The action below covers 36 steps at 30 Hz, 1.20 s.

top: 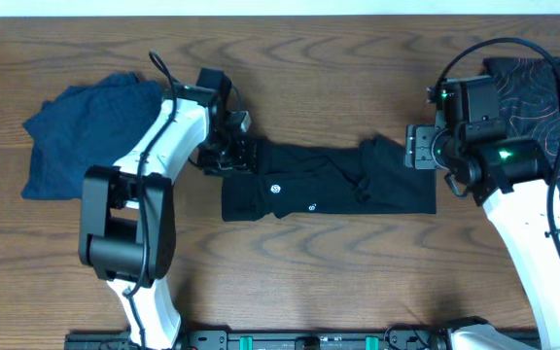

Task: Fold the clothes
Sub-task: 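Release the right gripper and push the folded shirt left with the left gripper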

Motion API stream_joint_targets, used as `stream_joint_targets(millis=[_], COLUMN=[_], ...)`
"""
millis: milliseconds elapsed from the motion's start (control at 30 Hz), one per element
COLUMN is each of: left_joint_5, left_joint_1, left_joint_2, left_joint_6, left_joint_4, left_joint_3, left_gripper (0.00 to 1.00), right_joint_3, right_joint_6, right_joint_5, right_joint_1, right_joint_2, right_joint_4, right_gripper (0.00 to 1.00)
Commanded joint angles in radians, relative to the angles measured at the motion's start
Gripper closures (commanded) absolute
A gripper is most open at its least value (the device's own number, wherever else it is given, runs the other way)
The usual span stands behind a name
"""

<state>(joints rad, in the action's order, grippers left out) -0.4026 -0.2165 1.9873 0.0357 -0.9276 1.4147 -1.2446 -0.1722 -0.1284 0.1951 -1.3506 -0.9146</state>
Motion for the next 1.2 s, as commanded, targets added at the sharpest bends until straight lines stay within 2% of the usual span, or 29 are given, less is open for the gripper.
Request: stream_joint_targets(millis=[0,233,300,400,433,567,767,1033,1167], left_joint_5=[-0.058,-0.061,-0.060,-0.056,-0.050,0.074,0.294,0.297,0.163], left_joint_1=[-0.025,-0.089,-0.102,-0.103,-0.100,-0.073,0.006,0.103,0.059], left_joint_2=[0.028,0.116,0.134,0.137,0.137,0.118,0.036,-0.143,-0.218], left_joint_6=[-0.028,-0.028,-0.028,-0.028,-0.027,-0.005,0.023,0.044,0.074], left_joint_4=[0.029,0.068,0.072,0.069,0.064,0.008,-0.159,-0.318,-0.323], left_joint_3=[-0.021,-0.024,-0.024,-0.024,-0.023,-0.018,0.042,0.199,0.262], left_gripper=[0.41,0.42,0.57,0.91,0.94,0.94,0.94,0.94,0.94], right_joint_3=[-0.003,-0.003,-0.003,-0.003,-0.003,-0.003,-0.003,-0.003,-0.003], right_joint_6=[-0.015,-0.034,-0.034,-0.034,-0.034,-0.034,-0.081,-0.082,-0.082], right_joint_5=[-0.014,-0.014,-0.014,-0.014,-0.014,-0.014,-0.040,-0.040,-0.040], right_joint_1=[-0.009,-0.009,-0.009,-0.009,-0.009,-0.009,-0.028,-0.073,-0.074], right_joint_2=[-0.011,-0.011,-0.011,-0.011,-0.011,-0.011,-0.011,-0.011,-0.019], right_joint_4=[-0.005,-0.005,-0.006,-0.008,-0.010,-0.013,-0.021,-0.045,-0.059], right_gripper=[0.27,0.27,0.27,0.27,0.28,0.28,0.29,0.28,0.28])
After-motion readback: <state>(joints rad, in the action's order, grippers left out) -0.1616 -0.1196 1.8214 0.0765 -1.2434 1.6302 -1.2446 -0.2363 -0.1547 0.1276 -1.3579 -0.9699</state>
